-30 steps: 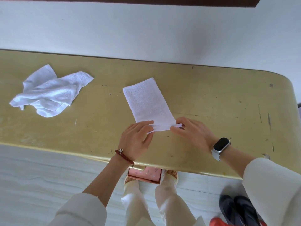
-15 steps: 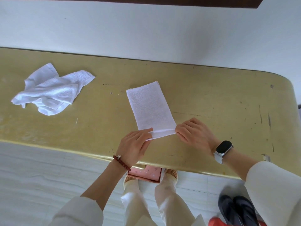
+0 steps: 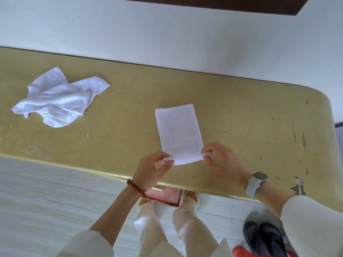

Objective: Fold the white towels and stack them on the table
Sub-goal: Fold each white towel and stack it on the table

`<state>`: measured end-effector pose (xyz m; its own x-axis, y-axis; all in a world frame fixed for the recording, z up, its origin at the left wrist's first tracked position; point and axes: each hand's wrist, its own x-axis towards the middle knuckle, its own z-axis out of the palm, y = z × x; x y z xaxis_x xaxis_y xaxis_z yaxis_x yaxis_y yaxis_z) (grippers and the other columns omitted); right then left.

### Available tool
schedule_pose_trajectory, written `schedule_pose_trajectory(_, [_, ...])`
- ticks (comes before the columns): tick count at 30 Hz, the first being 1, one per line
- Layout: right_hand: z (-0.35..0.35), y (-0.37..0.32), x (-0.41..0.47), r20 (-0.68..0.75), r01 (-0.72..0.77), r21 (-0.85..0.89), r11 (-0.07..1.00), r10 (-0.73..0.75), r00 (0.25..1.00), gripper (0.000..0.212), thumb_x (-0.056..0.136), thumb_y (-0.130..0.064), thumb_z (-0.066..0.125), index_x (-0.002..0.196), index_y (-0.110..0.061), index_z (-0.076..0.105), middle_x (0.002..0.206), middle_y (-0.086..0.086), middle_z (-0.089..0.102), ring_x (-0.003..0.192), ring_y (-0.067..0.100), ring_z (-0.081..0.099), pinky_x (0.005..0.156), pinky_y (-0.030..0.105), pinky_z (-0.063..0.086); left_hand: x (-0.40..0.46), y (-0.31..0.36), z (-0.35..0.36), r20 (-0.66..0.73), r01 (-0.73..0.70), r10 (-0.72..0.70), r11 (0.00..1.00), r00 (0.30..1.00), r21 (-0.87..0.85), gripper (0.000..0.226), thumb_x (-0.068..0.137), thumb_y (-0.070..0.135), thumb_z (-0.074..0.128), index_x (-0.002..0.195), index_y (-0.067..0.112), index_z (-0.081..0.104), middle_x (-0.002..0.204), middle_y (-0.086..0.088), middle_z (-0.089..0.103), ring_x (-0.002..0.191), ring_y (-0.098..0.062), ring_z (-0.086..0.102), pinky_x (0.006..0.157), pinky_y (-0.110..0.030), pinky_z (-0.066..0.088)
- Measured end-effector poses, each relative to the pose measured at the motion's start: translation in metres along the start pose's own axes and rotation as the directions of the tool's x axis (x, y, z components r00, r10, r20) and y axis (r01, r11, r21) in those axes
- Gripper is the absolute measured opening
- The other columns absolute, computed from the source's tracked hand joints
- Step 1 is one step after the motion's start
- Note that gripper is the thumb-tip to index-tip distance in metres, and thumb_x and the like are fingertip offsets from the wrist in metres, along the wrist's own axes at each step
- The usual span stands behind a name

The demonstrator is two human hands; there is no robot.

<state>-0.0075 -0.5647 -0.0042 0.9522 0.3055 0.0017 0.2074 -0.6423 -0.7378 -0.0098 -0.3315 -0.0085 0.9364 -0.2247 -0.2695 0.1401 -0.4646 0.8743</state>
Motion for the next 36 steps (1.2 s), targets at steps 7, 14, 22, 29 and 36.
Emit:
schedule_pose_trajectory(7, [-0.002,-0.017,0.083,-0.141,-0.292,0.335,0.896,0.354,0.924,0.010,0.088,-0.007,0.053,0.092,-0.012,0.061,0.074,-0.014,0.055,0.063,0.000,0.051,0.057,0.005,0.038,0.059,0.026,-0.008,-0.199,0.178,-0.284,0.887,0.938,-0.425,0.026,0.090,0.028,0.054,0.070,0.012,0.057,0.071,-0.004,0.045,0.067,-0.015,0.041,0.062,-0.028,0.034])
schedule_pose_trajectory(14, [0.021,0.001,0.129,-0.180,-0.356,0.182,0.916,0.387,0.904,0.019,0.095,-0.013,0.039,0.104,-0.008,0.055,0.096,0.000,0.054,0.079,0.012,0.046,0.062,0.019,0.033,0.114,0.019,0.000,-0.445,0.269,-0.343,0.937,0.827,-0.222,0.033,0.093,0.030,0.048,0.079,0.001,0.053,0.061,0.003,0.041,0.058,-0.014,0.036,0.052,-0.024,0.029])
schedule_pose_trajectory(22, [0.039,0.015,0.145,-0.211,-0.458,-0.011,0.889,0.445,0.870,0.024,0.096,-0.018,0.034,0.107,-0.009,0.053,0.108,0.006,0.058,0.085,0.022,0.053,0.067,0.032,0.039,0.136,0.008,0.002,-0.499,0.404,-0.429,0.900,0.753,-0.163,0.029,0.093,0.034,0.048,0.080,0.009,0.053,0.064,0.009,0.047,0.065,-0.013,0.046,0.051,-0.022,0.033])
schedule_pose_trajectory(29, [0.043,0.013,0.150,-0.220,-0.486,-0.160,0.859,0.449,0.866,0.026,0.097,-0.019,0.031,0.107,-0.009,0.052,0.109,0.007,0.057,0.074,0.023,0.048,0.061,0.032,0.036,0.141,0.013,0.004,-0.503,0.561,-0.471,0.827,0.725,0.034,0.030,0.096,0.040,0.038,0.090,0.013,0.050,0.068,0.004,0.049,0.071,-0.022,0.049,0.059,-0.027,0.035])
schedule_pose_trajectory(36, [0.047,0.013,0.153,-0.255,-0.507,-0.319,0.801,0.443,0.860,0.026,0.097,-0.021,0.030,0.107,-0.009,0.051,0.104,0.009,0.058,0.069,0.025,0.047,0.056,0.030,0.032,0.146,0.020,0.003,-0.523,0.629,-0.442,0.735,0.729,0.255,0.039,0.097,0.043,0.033,0.101,0.008,0.049,0.090,-0.010,0.063,0.073,-0.027,0.051,0.063,-0.030,0.035])
